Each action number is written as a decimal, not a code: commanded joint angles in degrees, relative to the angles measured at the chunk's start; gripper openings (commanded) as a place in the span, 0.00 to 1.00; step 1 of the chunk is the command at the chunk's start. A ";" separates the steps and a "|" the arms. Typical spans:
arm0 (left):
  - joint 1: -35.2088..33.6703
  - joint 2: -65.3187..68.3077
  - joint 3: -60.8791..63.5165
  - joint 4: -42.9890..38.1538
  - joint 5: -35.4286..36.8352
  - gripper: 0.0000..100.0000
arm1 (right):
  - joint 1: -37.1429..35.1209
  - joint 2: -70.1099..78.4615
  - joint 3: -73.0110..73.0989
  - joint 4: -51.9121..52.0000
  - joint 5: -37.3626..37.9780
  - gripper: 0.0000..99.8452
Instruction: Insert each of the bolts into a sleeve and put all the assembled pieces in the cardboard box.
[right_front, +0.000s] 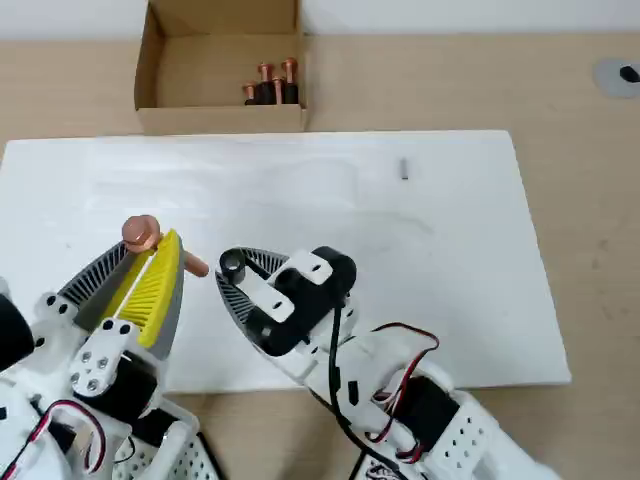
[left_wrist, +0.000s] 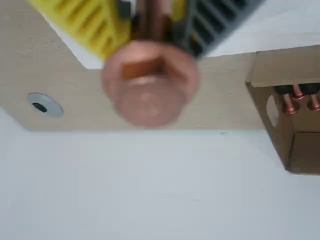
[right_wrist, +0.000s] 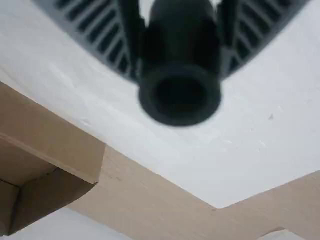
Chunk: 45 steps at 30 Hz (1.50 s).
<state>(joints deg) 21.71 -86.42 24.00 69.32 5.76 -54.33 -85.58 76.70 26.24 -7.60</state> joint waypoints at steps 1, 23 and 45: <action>0.79 0.48 1.93 -1.67 0.35 0.00 | -1.01 -1.45 -0.48 -1.41 0.18 0.01; 7.21 0.48 9.76 -5.45 -2.37 0.01 | -0.92 -1.45 -0.04 -0.97 0.18 0.01; 3.87 0.48 16.35 -11.34 -10.46 0.01 | -0.84 -1.54 -0.04 -0.97 0.18 0.01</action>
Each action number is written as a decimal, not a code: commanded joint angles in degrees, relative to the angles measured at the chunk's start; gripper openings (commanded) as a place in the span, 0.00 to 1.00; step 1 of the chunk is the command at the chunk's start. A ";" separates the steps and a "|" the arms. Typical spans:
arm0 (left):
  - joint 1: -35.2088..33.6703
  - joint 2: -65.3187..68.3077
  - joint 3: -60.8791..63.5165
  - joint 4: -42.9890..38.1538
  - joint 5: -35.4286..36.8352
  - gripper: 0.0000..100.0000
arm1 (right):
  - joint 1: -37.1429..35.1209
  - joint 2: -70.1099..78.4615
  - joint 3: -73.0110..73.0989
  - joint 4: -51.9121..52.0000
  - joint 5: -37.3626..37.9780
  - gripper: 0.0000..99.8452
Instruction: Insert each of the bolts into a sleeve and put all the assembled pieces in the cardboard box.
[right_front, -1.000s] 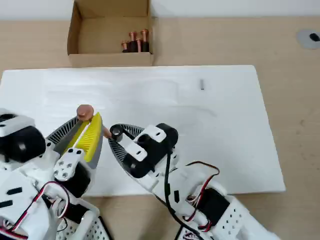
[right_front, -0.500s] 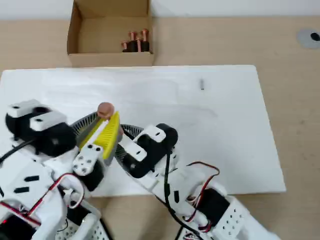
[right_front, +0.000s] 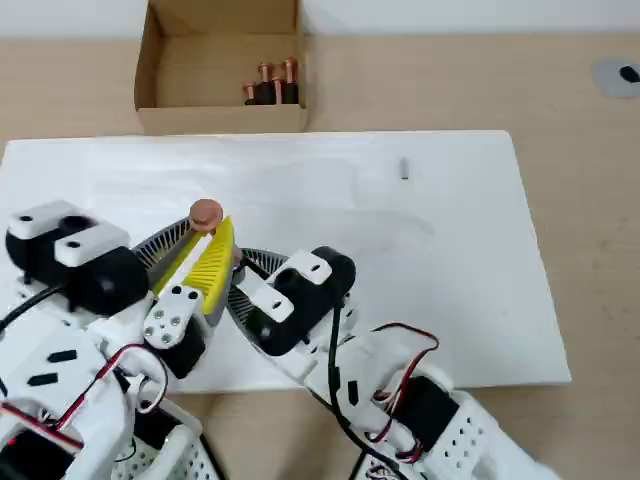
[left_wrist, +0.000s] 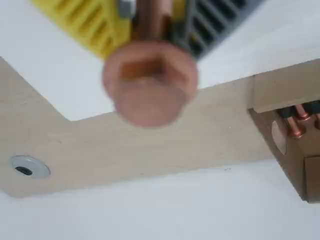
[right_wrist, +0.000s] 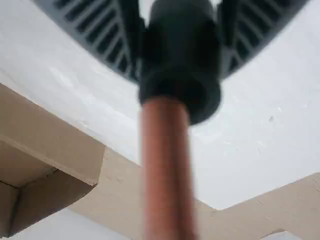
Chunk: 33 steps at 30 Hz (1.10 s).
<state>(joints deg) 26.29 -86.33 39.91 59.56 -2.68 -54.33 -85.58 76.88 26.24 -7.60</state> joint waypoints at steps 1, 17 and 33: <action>-0.79 0.31 0.79 -1.76 -2.46 0.01 | -0.84 -1.54 -0.22 -0.97 0.18 0.01; -0.53 0.31 0.79 0.18 -3.43 0.01 | -0.84 -1.54 -0.48 -0.97 0.18 0.01; -0.44 -0.04 0.97 4.31 -7.91 0.01 | -0.84 -1.54 -0.48 -0.97 0.09 0.01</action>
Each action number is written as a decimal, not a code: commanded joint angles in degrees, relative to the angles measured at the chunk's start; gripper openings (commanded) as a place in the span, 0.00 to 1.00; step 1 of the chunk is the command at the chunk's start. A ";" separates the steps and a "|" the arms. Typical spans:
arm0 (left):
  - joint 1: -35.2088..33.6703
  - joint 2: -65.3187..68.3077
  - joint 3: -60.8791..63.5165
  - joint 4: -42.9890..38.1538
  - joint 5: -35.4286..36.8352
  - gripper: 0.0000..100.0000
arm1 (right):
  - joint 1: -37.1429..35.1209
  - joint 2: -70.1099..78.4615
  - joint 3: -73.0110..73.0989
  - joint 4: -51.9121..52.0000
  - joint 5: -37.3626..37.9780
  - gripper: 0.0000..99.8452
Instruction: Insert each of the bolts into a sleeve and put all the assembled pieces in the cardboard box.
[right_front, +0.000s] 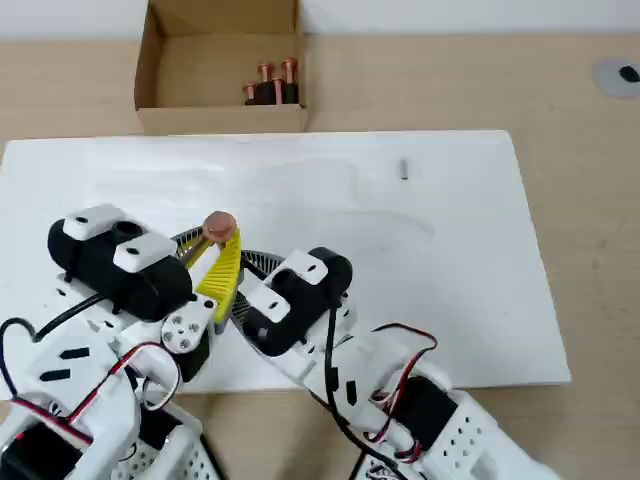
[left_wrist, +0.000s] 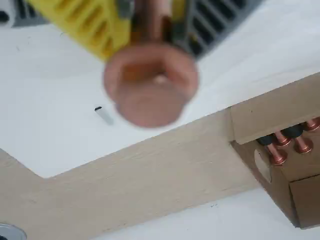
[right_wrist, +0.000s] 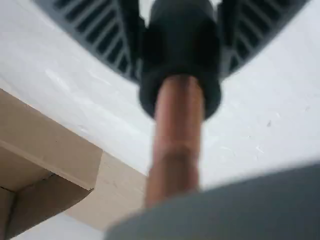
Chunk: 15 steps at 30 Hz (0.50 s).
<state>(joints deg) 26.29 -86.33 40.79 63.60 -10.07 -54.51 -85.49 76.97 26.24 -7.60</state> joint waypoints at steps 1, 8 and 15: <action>-0.44 -0.04 0.09 0.35 -0.53 0.01 | -0.66 -1.63 -0.57 -0.97 0.09 0.01; -0.35 -0.13 -1.67 8.62 -0.62 0.01 | -0.66 -1.63 -0.57 -0.88 0.26 0.01; -1.14 0.40 -5.36 12.66 2.02 0.11 | -0.66 -1.19 -0.57 -0.88 0.26 0.01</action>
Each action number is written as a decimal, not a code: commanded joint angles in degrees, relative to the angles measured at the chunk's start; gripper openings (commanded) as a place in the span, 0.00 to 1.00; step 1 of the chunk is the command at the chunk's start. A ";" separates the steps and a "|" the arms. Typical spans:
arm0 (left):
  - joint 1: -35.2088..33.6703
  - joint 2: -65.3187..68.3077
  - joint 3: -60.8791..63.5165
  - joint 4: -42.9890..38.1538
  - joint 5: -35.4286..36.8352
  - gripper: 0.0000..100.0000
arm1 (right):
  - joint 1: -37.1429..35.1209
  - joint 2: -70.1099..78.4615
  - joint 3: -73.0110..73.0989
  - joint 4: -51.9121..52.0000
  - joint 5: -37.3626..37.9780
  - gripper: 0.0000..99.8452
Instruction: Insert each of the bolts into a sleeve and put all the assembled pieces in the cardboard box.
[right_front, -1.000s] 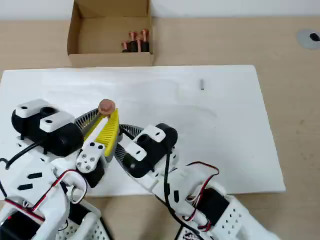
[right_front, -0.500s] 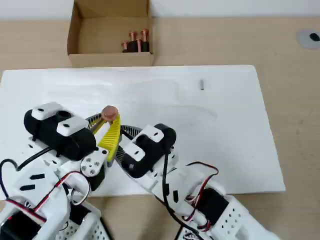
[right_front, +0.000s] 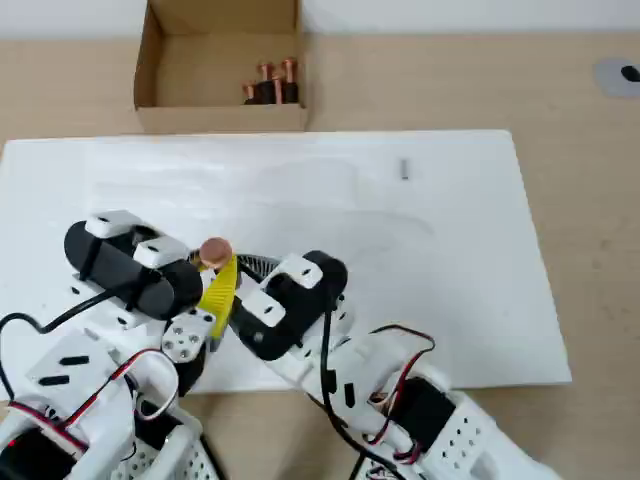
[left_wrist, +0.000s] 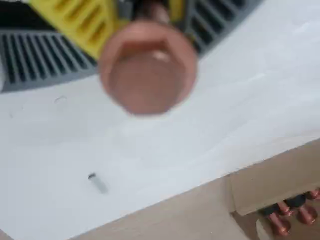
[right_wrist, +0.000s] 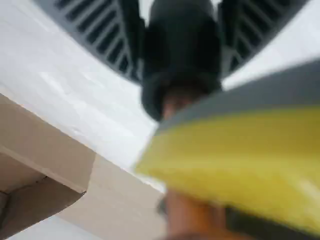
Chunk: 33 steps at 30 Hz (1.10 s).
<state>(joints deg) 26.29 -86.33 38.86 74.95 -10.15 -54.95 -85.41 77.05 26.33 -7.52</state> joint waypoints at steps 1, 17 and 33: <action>-1.76 0.40 -4.13 2.29 4.13 0.13 | -0.22 -1.27 -0.66 -0.97 0.18 0.01; -15.21 2.33 -12.57 4.31 8.44 0.15 | 7.69 1.71 -8.75 2.46 0.26 0.01; -27.34 3.91 -11.08 4.13 8.53 0.00 | 23.52 61.05 -42.33 -34.02 8.00 0.01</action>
<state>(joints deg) 0.70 -83.25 28.75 79.25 -2.07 -32.97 -35.56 45.58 -1.01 -0.48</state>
